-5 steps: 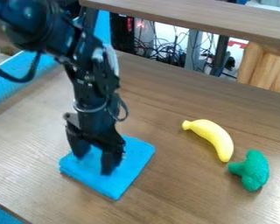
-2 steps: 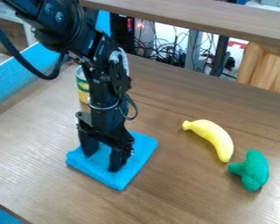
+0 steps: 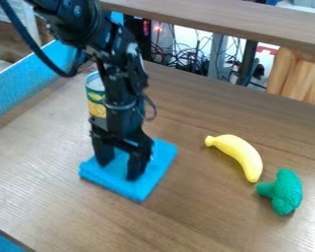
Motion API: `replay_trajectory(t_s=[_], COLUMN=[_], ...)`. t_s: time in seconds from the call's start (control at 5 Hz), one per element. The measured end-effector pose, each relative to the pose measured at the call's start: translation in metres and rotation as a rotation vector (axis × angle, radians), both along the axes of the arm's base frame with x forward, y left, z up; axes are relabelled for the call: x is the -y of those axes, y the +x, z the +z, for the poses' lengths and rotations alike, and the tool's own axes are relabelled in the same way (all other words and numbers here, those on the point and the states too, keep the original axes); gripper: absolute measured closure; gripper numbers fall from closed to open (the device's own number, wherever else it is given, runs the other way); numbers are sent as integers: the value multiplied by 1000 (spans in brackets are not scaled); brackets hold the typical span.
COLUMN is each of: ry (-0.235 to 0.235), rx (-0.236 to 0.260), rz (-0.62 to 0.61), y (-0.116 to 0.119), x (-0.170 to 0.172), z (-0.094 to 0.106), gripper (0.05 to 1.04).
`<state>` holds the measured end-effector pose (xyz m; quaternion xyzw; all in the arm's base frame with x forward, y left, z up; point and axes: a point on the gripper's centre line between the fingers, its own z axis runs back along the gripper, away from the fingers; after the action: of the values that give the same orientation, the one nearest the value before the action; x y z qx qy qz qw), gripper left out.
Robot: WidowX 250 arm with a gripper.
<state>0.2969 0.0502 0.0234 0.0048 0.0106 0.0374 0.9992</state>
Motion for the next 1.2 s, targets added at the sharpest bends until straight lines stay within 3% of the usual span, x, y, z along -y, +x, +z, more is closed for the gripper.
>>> replay_trajectory(t_s=[0.6, 0.8, 1.2], ry=[-53, -57, -11], rx=[-43, -64, -54], rz=[237, 228, 0], y=[2, 1, 5], x=[-86, -83, -28], z=[1, -2, -7], gripper=[83, 83, 82])
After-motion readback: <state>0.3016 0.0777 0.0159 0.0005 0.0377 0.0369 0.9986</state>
